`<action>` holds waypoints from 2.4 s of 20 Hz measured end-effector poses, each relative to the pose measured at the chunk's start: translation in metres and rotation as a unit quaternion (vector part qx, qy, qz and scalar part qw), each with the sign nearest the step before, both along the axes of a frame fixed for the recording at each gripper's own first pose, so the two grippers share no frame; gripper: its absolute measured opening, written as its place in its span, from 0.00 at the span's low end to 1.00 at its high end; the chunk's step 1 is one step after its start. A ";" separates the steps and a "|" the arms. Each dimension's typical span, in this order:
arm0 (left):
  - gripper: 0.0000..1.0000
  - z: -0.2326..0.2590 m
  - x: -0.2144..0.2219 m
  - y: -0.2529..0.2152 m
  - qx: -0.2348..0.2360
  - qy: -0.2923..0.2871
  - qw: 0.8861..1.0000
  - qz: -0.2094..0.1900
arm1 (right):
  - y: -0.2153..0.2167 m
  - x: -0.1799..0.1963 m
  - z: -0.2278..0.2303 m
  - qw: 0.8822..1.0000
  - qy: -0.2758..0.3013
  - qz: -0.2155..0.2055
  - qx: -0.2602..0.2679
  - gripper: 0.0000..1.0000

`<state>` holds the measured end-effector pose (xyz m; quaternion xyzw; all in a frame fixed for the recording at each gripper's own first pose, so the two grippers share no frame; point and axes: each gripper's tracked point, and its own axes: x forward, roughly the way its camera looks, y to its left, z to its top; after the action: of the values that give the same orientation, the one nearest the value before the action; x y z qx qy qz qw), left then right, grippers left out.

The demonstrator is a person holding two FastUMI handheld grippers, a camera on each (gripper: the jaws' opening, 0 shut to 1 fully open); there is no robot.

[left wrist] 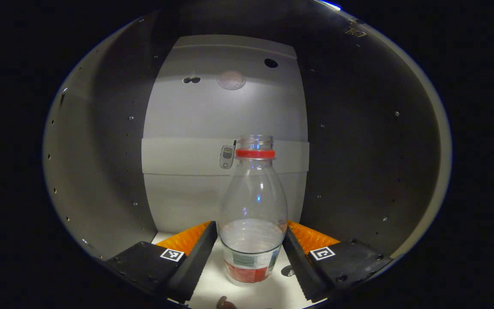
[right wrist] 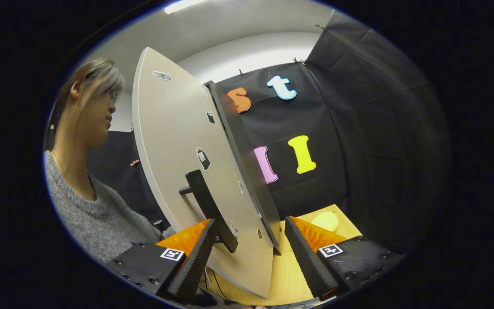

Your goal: Open the cabinet door with the right hand, grasp the bottle in the cabinet with the left hand and place it on the coaster, then close the cabinet door with the right hand.

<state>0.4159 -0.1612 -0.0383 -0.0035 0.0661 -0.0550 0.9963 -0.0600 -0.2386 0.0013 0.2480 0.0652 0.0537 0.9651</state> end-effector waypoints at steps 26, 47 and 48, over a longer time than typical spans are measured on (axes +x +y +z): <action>0.76 0.050 -0.295 0.084 -0.067 0.002 0.986 -0.153 | 0.154 -0.055 0.050 0.993 -0.080 -0.011 -0.088 0.97; 0.77 -0.224 -0.422 0.131 -0.077 0.057 0.987 -0.126 | 0.265 0.084 -0.079 0.975 -0.034 0.063 -0.208 0.98; 0.77 -0.233 -0.423 0.130 -0.070 0.058 0.988 -0.127 | 0.271 0.084 -0.085 0.976 -0.027 0.073 -0.203 0.98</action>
<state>-0.0068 -0.0309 -0.2718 -0.0675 0.1196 -0.1857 0.9730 0.0239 0.0327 -0.0839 0.0402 0.0667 0.1163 0.9902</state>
